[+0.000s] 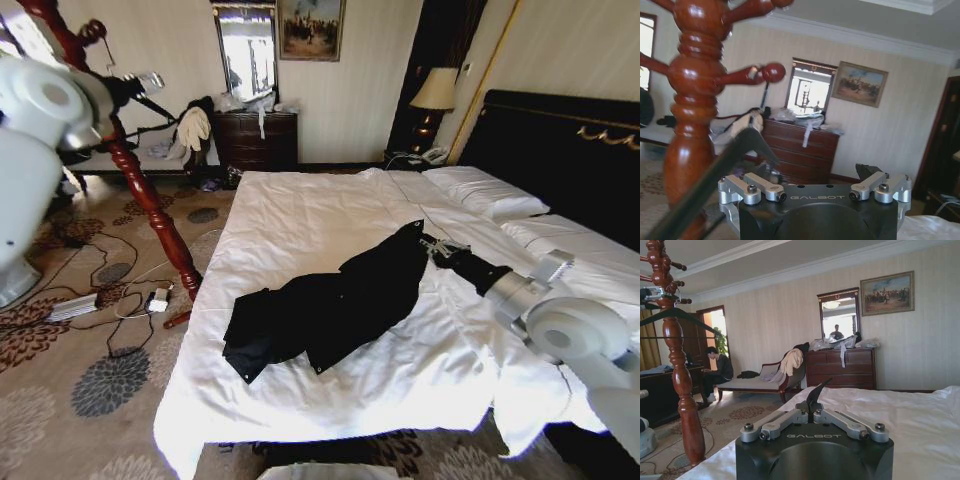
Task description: Pick up the clothes from the bed and hang them on the clothes hanger.
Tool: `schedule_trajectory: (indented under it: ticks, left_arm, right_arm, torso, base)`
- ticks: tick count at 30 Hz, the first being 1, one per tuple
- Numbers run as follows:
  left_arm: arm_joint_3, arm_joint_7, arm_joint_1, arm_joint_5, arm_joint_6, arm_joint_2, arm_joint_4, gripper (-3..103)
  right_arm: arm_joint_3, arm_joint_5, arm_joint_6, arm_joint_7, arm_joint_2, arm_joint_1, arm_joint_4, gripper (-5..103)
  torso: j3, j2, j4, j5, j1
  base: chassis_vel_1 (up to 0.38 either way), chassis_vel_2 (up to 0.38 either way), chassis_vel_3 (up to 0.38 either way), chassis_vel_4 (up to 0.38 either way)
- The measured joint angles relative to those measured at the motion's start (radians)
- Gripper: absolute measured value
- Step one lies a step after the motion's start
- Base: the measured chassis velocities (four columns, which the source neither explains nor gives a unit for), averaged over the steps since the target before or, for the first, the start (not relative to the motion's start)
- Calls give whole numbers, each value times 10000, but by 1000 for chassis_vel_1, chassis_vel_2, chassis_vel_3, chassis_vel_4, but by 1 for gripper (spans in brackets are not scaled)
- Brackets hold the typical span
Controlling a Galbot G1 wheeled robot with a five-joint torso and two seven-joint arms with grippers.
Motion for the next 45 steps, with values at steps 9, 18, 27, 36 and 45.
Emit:
schedule_trajectory:
  ticks: [9,18,27,36,45]
  left_arm:
    - [1090,148,-1468,550,579,-171,1233,100]
    - [1614,399,-2155,1254,1059,-456,2574,100]
    - [1738,561,-2390,1885,1063,-1394,4172,100]
    - [1446,815,-2272,2568,1047,-2484,5653,100]
    - [1336,1037,-2386,3631,1034,-3064,6669,93]
  right_arm:
    - [332,11,35,-16,-40,-311,189,0]
    - [706,-43,52,-61,-8,-726,346,0]
    - [995,159,67,-63,-31,-760,446,0]
    - [1231,416,62,2,-13,-811,554,0]
    - [1450,420,84,0,33,-1027,611,0]
  torso:
    - [-1,1,3,1,-3]
    - [-1,1,5,2,-3]
    - [-1,1,5,3,-3]
    - [1,0,4,3,-2]
    - [0,0,-3,6,-1]
  base:
    - [0,0,0,0]
    - [0,0,0,0]
    - [0,0,0,0]
    - [0,0,0,0]
    - [0,0,0,0]
